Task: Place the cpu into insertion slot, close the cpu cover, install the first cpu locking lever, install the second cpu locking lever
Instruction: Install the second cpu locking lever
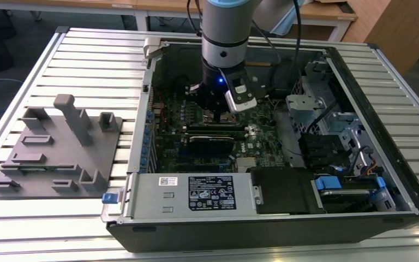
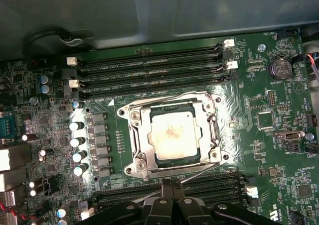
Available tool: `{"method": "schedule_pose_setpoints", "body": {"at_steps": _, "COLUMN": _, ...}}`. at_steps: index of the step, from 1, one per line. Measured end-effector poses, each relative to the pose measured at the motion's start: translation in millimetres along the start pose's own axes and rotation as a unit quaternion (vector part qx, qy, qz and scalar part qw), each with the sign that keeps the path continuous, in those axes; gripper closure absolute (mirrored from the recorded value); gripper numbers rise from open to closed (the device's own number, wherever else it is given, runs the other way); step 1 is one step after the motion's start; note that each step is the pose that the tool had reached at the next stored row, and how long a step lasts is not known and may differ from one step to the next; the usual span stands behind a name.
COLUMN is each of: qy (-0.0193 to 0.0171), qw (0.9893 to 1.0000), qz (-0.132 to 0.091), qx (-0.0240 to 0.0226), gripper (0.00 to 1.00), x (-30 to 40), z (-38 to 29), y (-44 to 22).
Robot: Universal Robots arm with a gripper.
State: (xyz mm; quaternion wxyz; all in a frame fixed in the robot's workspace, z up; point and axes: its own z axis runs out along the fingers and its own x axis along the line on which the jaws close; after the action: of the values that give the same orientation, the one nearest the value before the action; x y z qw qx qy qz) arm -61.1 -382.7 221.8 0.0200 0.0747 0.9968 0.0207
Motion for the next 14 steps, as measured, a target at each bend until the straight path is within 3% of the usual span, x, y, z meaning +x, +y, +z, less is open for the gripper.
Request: {"method": "schedule_pose_setpoints", "body": {"at_steps": 14, "qy": -0.0002, "qw": 1.0, "qz": 0.0, "qx": 0.0001, "gripper": 0.9, "x": 8.1, "z": 1.0, "y": -1.4}}
